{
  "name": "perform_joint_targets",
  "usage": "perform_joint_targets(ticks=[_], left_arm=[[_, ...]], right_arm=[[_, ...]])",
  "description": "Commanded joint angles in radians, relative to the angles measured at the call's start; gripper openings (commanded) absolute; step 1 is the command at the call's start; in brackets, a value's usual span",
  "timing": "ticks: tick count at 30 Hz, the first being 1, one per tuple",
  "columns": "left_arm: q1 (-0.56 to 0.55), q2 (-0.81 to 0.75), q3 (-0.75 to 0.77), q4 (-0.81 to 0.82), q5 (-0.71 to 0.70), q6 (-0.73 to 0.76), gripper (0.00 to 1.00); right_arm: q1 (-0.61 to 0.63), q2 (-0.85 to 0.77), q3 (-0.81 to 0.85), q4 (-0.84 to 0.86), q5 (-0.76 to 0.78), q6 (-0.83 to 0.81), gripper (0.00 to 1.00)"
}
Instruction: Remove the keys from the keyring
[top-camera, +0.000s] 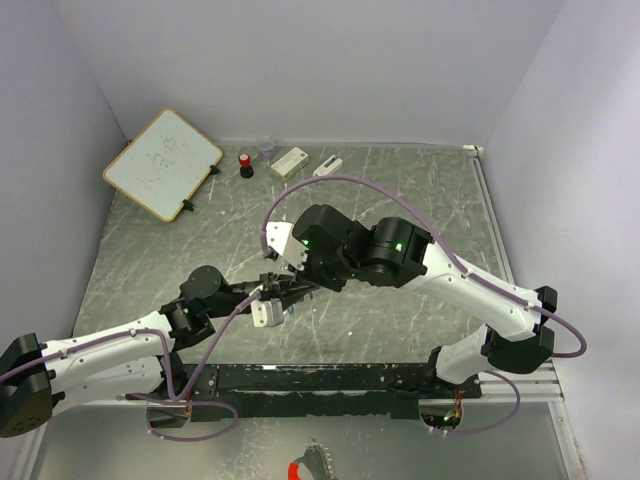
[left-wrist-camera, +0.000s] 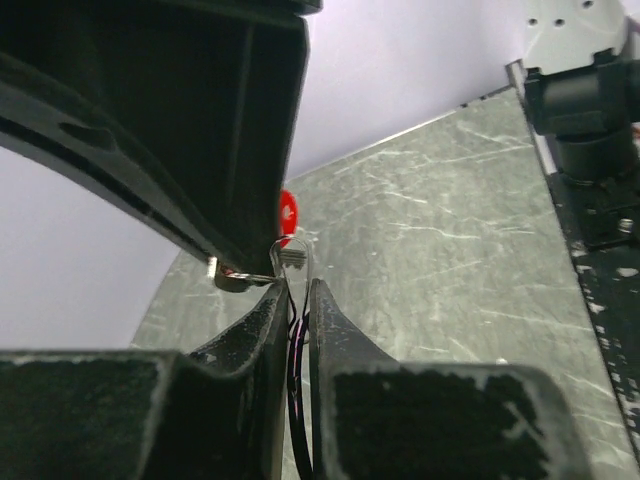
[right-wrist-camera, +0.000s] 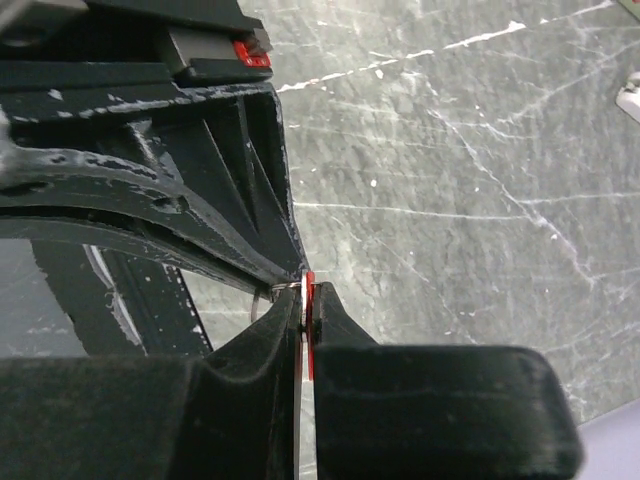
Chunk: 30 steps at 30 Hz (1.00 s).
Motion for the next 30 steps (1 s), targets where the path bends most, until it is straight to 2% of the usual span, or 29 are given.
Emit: perform_joint_targets(ticks=[1,4,9,20,23,26,30], left_arm=[[-0.024,-0.031,0.044,0.113,0.176,0.01,0.07],[-0.024,-0.031,0.047,0.125,0.186,0.008,0.07],[-0.024,-0.042,0.038,0.152,0.195,-0.007,0.07],[-0.024,-0.044,0.039,0.113,0.179,-0.017,0.07],[-0.024,-0.029,0.044,0.112,0.158,-0.016,0.07],[-0.024,-0.006,0.044,0.116,0.124,-0.016,0.07],[-0.024,0.033,0.052,0.114,0.021,-0.024,0.07]], right_arm=[[0.001,0.027,-0.025,0.193,-0.141,-0.033,0.0],[0.0,0.022,-0.035,0.213,-0.179,-0.044,0.0],[0.0,0.027,-0.058,0.223,-0.139,-0.035,0.0],[-0.009,-0.125,-0.215,0.559,0.48,-0.002,0.0],[-0.031,-0.177,-0.259,0.65,0.552,-0.004,0.0],[-0.094,-0.218,-0.306,0.722,0.607,0.017,0.0],[-0.292,-0.266,-0.396,0.787,0.529,0.084,0.0]])
